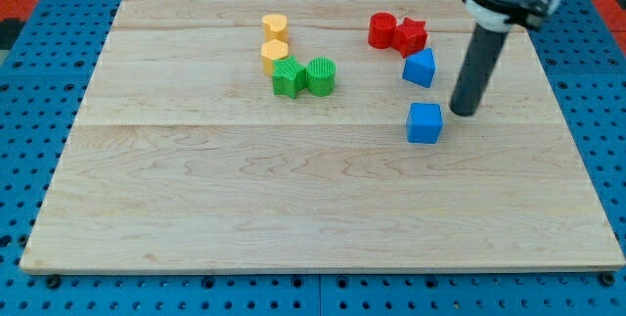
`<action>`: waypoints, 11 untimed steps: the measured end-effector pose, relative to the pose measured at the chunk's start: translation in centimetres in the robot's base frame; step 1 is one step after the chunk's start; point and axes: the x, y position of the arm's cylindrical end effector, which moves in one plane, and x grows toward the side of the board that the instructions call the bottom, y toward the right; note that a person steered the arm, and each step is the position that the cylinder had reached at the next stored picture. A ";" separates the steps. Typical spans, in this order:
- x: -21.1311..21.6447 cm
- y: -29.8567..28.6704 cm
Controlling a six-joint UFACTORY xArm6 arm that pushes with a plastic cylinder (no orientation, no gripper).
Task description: Push the blue cube below the blue triangle
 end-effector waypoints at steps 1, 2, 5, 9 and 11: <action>0.7 3.2; 0.4 3.7; 10.4 -3.4; -1.6 -7.2; -3.4 -2.2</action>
